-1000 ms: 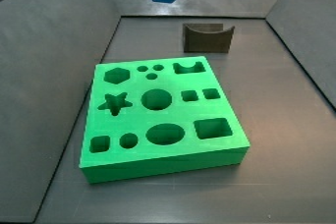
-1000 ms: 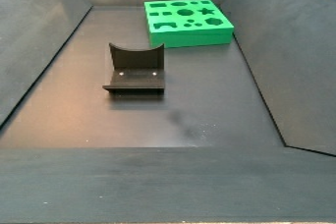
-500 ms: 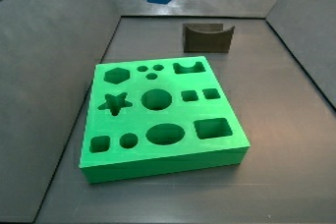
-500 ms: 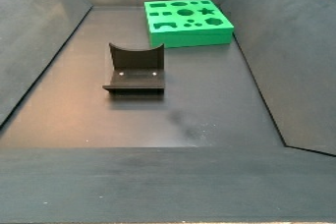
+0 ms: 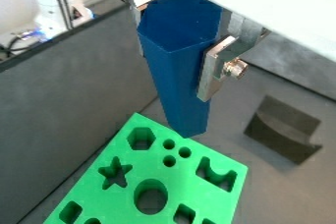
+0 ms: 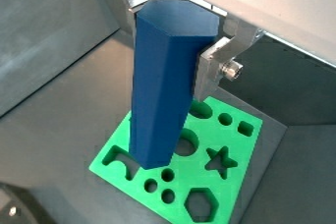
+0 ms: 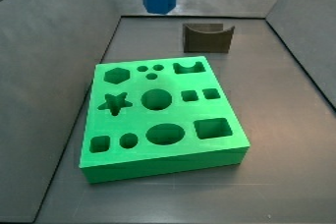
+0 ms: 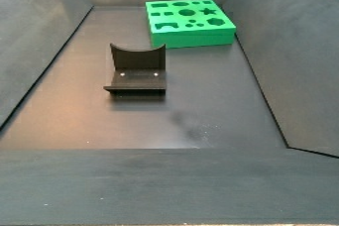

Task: Pick up the hexagon object. Move up. Place the hexagon object on the fixture. Regrasp the hexagon object. Move to above the board. Insert the hexagon object.
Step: Insert the hexagon object.

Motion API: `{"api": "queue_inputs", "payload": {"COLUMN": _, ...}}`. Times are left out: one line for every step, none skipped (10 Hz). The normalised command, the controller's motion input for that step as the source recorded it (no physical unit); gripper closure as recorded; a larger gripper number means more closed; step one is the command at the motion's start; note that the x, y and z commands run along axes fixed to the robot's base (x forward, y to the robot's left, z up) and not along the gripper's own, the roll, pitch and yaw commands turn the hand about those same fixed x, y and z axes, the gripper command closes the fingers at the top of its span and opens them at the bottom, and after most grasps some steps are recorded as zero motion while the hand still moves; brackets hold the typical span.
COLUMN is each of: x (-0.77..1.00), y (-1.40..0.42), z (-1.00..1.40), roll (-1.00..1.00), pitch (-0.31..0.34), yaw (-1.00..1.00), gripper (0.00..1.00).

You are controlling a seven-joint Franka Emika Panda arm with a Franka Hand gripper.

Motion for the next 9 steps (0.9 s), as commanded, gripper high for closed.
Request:
{"api": "queue_inputs", "payload": {"x": -0.2, "y": 0.0, "z": -0.05, "roll": 0.0, "pitch": -0.096, "yaw": -0.2, "gripper": 1.0}}
{"api": "queue_inputs", "payload": {"x": 0.0, "y": -0.03, "z": -0.17, "roll": 0.0, "pitch": 0.0, "yaw": 0.0, "gripper": 1.0}}
{"api": "queue_inputs", "payload": {"x": -0.13, "y": 0.06, "z": -0.27, "roll": -0.02, "pitch": 0.0, "yaw": -0.05, "gripper": 1.0}}
{"api": "queue_inputs", "payload": {"x": -0.53, "y": 0.16, "z": -0.54, "roll": -0.14, "pitch": -0.039, "yaw": -0.17, "gripper": 1.0}}
{"api": "queue_inputs", "payload": {"x": -0.75, "y": 0.17, "z": -0.57, "roll": -0.23, "pitch": -0.091, "yaw": -0.25, "gripper": 1.0}}
{"api": "queue_inputs", "payload": {"x": -0.55, "y": 0.08, "z": -0.37, "roll": -0.27, "pitch": -0.107, "yaw": -0.25, "gripper": 1.0}}
{"api": "queue_inputs", "payload": {"x": 0.0, "y": 0.0, "z": 0.0, "roll": -0.11, "pitch": 0.0, "yaw": 0.0, "gripper": 1.0}}
{"api": "queue_inputs", "payload": {"x": 0.01, "y": 0.0, "z": -0.09, "roll": -0.01, "pitch": 0.0, "yaw": 0.0, "gripper": 1.0}}
{"api": "queue_inputs", "payload": {"x": -0.29, "y": 0.01, "z": -0.33, "roll": -0.24, "pitch": -0.054, "yaw": -0.04, "gripper": 1.0}}
